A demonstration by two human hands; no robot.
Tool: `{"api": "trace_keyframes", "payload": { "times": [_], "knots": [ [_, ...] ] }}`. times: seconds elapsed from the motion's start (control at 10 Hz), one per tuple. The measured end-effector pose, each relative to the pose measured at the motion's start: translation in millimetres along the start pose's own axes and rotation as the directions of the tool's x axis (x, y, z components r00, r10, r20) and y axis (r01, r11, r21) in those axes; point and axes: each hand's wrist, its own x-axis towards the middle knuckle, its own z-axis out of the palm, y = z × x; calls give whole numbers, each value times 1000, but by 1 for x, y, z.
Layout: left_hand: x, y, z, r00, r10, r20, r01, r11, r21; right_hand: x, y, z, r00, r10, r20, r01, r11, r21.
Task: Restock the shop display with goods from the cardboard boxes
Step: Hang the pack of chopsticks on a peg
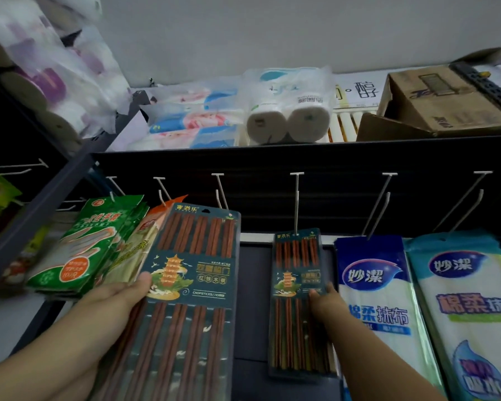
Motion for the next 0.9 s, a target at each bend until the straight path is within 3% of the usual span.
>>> {"api": "trace_keyframes", "payload": {
  "times": [0.1,0.2,0.3,0.4,0.5,0.6,0.7,0.8,0.9],
  "knots": [
    [20,-29,3,999,-29,23,27,998,54,2,11,6,999,26,-32,-26,999,-20],
    [22,-28,16,998,-53,34,51,996,73,-32,-4,5,993,26,-112,-44,986,-159],
    [-42,36,42,997,-5,71,5,1000,-3,-51,-20,3,974,-224,-13,225,974,11],
    [-76,67,65,991,31,132,-13,991,-134,-96,-28,-4,916,-374,149,279,856,435],
    [-88,80,86,986,22,163,18,970,-242,-111,-17,-11,845,-371,385,158,861,484],
    [-89,85,103,987,-1,161,43,965,-258,-116,4,-10,797,-375,472,100,855,510],
    [-90,88,116,977,13,213,36,973,-226,-121,12,-19,825,-465,321,217,786,579],
    [-93,92,119,973,86,213,-62,991,-118,-122,1,-44,823,-532,199,352,753,556],
    [-101,95,107,969,185,161,-190,982,17,-106,-13,-56,851,-513,113,389,760,521]
  ]
}}
